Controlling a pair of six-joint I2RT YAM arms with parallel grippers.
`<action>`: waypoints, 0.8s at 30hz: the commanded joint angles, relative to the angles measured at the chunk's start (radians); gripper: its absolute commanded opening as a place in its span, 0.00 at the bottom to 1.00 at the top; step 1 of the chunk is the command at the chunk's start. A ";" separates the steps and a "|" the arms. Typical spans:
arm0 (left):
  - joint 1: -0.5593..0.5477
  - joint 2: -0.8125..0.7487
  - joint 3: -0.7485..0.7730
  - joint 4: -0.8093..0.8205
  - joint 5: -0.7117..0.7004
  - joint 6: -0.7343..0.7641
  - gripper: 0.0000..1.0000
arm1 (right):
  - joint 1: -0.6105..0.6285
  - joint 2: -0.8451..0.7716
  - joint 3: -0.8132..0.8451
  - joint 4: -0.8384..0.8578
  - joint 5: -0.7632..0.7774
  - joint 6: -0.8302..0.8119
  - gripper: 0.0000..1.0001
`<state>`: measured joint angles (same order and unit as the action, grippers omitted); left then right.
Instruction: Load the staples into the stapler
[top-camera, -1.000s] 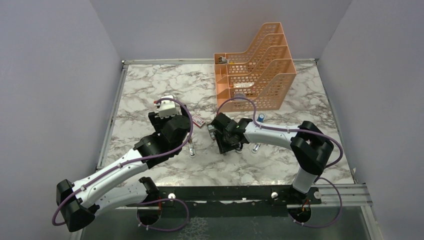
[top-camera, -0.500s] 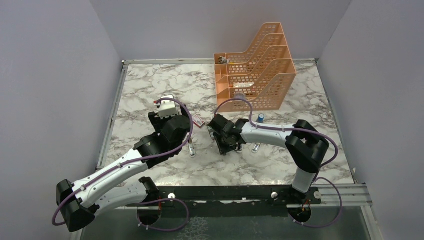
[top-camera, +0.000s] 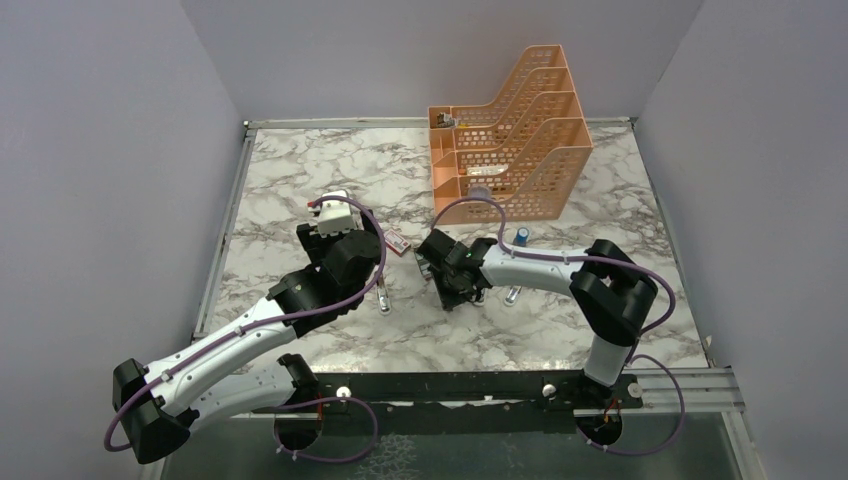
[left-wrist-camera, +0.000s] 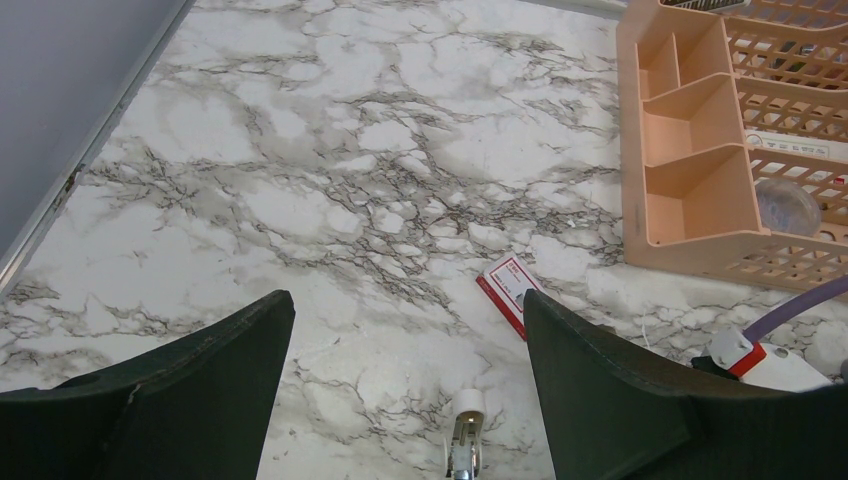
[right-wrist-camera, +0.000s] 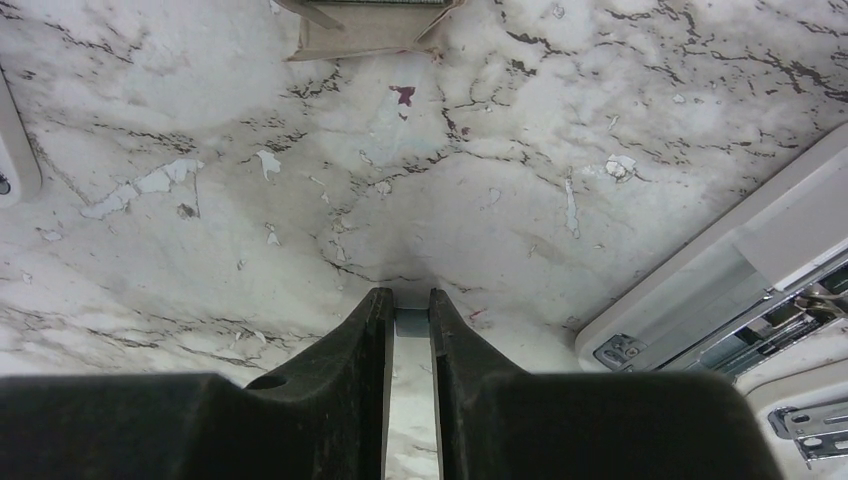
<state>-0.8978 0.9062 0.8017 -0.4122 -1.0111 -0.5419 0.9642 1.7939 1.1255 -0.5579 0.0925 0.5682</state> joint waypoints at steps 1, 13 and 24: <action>0.003 -0.008 -0.007 0.013 -0.011 -0.004 0.86 | 0.010 -0.018 0.017 -0.015 0.062 0.041 0.23; 0.003 -0.011 -0.008 0.013 0.008 -0.012 0.86 | -0.005 -0.243 -0.041 -0.136 0.352 0.239 0.23; 0.003 -0.031 -0.012 0.017 0.046 -0.018 0.86 | -0.153 -0.440 -0.188 -0.258 0.499 0.504 0.24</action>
<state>-0.8978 0.9009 0.8017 -0.4122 -0.9939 -0.5434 0.8467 1.4132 0.9817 -0.7296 0.4843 0.9279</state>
